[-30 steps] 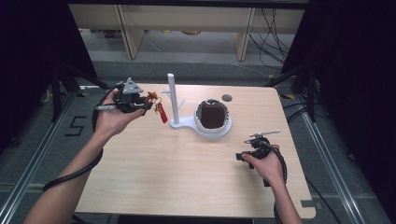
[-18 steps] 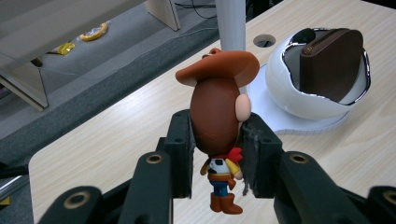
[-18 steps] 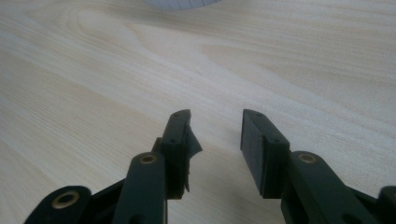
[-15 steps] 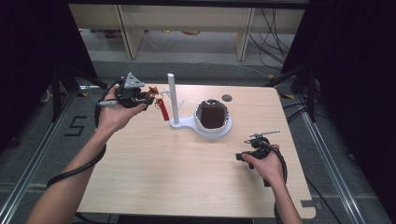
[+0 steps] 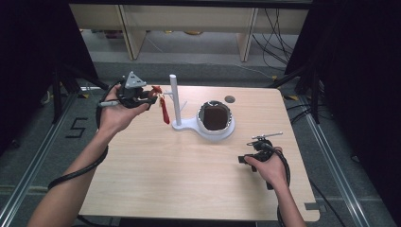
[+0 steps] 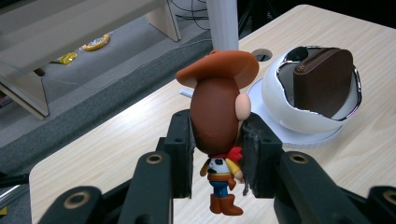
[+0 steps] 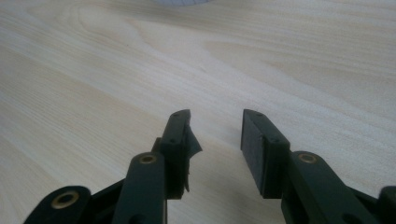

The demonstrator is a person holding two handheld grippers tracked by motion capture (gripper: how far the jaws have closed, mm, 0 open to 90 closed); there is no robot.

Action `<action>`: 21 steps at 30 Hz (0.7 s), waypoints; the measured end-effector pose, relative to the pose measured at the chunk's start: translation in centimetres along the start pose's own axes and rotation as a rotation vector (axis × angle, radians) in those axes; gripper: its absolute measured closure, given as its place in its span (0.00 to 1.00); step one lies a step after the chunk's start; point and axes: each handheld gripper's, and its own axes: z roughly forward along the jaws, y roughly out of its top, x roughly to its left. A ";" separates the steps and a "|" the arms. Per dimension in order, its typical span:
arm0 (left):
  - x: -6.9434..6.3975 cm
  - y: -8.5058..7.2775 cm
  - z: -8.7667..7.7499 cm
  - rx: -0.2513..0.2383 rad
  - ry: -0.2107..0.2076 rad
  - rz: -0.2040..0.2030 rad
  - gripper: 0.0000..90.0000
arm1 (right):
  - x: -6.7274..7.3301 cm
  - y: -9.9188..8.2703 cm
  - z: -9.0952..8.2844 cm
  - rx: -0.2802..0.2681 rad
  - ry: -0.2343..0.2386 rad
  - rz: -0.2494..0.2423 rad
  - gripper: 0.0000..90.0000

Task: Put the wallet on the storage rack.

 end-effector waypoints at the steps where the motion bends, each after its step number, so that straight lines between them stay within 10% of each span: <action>1: 0.0 0.1 0.0 -0.001 -0.001 0.001 0.74 | -0.2 0.0 0.1 -0.005 -0.005 -0.023 0.70; 21: 1.7 -0.4 1.1 0.035 0.035 -0.033 0.74 | -0.4 -0.1 0.0 0.000 -0.014 -0.006 0.70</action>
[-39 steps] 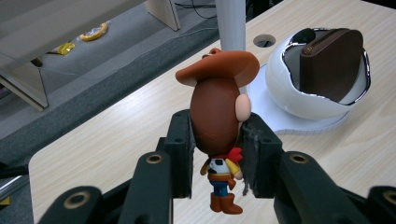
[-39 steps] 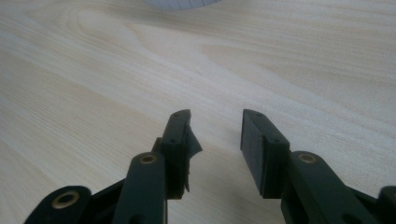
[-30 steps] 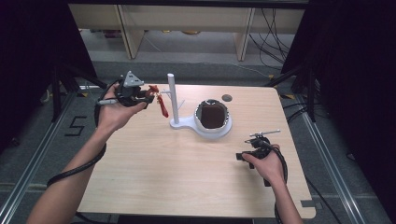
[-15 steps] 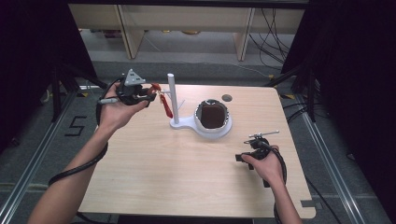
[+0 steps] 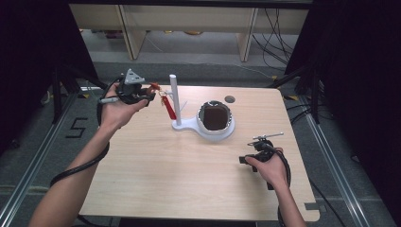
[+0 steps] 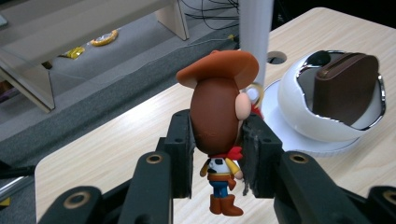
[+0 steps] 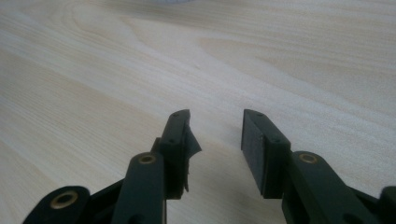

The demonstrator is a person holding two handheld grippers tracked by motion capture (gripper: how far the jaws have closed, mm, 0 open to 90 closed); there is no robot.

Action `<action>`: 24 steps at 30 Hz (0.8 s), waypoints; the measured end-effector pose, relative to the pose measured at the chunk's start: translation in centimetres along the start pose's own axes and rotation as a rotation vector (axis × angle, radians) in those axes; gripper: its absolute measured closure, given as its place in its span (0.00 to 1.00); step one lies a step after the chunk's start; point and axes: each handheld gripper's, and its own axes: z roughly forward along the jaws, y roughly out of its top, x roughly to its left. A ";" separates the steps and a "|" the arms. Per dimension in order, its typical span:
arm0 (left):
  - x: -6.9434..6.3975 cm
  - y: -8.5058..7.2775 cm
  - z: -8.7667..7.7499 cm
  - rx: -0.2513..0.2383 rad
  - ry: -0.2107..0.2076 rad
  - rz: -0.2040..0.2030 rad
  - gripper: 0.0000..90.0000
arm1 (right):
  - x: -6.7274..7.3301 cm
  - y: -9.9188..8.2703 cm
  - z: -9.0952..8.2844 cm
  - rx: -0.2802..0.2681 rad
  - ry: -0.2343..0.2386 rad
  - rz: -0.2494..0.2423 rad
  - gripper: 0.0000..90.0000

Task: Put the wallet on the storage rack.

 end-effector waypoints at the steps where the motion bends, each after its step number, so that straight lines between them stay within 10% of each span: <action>1: 0.2 -0.2 0.1 0.014 0.003 0.002 0.74 | 0.0 0.0 0.0 0.000 0.001 0.000 0.70; 24: 0.2 -4.3 2.9 0.098 -0.007 0.002 0.74 | 0.5 0.4 -0.4 -0.007 -0.003 -0.015 0.70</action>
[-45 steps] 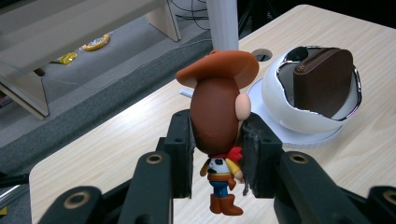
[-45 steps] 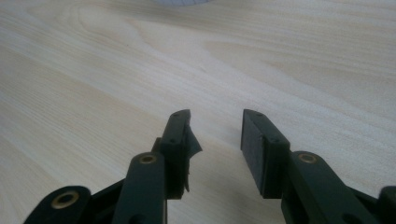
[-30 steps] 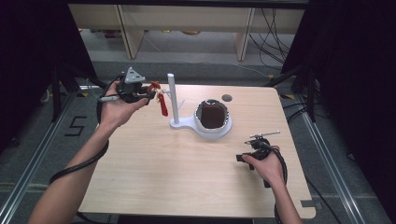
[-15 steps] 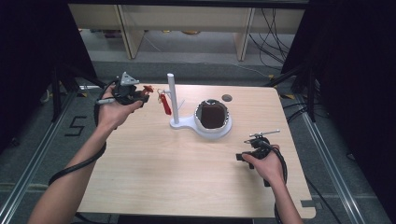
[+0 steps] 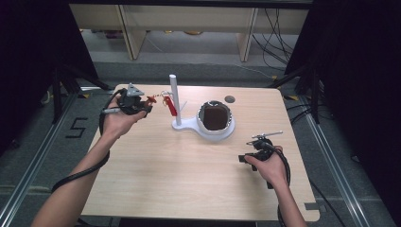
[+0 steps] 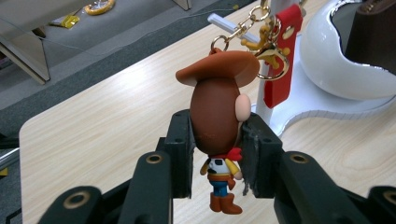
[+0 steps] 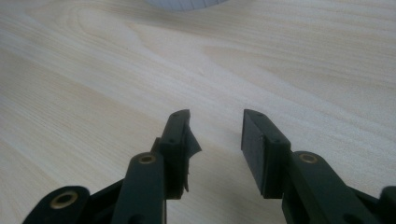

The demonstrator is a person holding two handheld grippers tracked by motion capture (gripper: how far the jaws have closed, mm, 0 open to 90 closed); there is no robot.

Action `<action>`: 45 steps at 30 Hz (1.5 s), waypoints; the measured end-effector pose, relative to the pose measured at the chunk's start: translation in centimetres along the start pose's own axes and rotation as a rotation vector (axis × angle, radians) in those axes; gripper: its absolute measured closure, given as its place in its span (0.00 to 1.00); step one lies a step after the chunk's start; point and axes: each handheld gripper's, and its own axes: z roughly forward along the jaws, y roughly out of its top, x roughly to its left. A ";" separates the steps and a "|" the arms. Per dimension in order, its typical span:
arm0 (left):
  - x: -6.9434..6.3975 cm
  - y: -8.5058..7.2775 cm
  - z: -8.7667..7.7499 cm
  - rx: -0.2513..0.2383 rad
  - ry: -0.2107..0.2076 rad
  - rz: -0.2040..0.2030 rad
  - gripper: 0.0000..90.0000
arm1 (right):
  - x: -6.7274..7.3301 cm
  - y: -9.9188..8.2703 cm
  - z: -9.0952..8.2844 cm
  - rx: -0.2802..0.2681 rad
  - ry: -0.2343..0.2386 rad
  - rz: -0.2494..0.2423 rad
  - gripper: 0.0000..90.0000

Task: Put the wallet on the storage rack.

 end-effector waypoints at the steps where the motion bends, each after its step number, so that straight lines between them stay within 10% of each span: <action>1: -0.1 -0.1 0.1 0.005 0.000 0.004 0.74 | -0.1 -0.1 0.1 -0.005 -0.009 -0.025 0.70; 18: -2.3 -1.2 1.4 0.000 -0.044 0.048 0.74 | -0.1 -0.1 -0.3 -0.024 -0.006 -0.017 0.69; 19: -2.5 -1.3 1.5 -0.005 -0.046 0.047 0.74 | 0.4 -0.1 -0.4 -0.013 0.004 0.043 0.69; 27: -3.2 -1.9 1.4 -0.031 -0.071 0.048 0.71 | 0.3 -0.2 -0.4 -0.026 -0.009 -0.002 0.68; 45: -1.4 -7.7 -1.4 -0.111 -0.041 -0.093 0.42 | 0.4 -0.7 -0.4 -0.039 -0.003 -0.004 0.65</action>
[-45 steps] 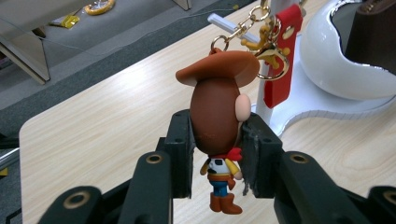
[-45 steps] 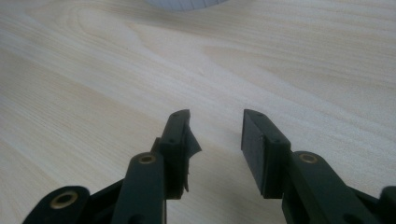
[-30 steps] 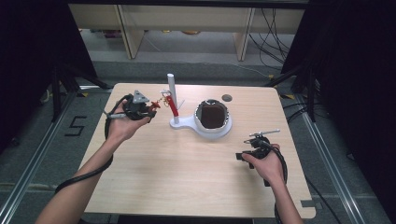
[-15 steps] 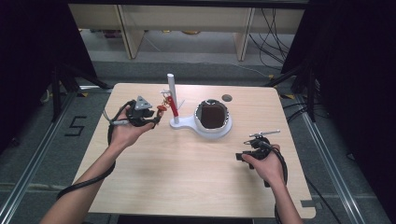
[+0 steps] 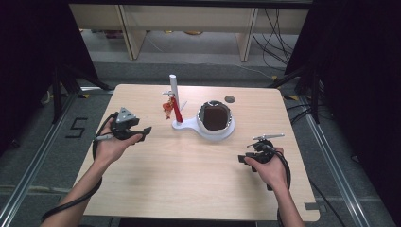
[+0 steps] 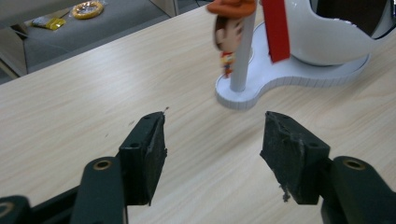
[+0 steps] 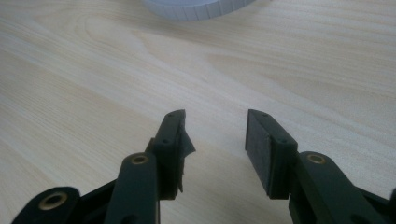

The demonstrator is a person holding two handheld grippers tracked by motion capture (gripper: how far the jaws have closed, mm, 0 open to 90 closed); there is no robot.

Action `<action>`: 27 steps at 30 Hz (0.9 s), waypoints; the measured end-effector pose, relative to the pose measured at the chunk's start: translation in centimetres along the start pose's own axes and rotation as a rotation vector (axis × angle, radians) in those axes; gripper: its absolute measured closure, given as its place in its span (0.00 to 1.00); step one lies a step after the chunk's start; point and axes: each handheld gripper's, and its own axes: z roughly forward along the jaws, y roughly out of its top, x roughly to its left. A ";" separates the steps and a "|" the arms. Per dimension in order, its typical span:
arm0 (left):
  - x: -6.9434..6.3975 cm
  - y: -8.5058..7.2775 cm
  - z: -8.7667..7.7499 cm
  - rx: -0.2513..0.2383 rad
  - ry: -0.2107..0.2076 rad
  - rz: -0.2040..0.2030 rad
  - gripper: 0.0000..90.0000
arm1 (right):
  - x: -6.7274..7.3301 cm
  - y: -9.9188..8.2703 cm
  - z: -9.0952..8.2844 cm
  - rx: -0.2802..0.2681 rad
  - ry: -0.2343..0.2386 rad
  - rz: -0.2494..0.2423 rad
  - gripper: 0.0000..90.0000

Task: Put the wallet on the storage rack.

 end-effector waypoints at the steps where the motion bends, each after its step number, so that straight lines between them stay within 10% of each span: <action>1: 0.1 -0.4 -0.3 -0.002 0.003 -0.008 0.40 | -0.1 -0.1 0.0 -0.009 -0.008 -0.020 0.65; 27: 0.3 -12.1 -4.6 -0.154 0.111 -0.177 0.35 | -0.9 -2.2 -0.5 -0.221 -0.009 -0.042 0.57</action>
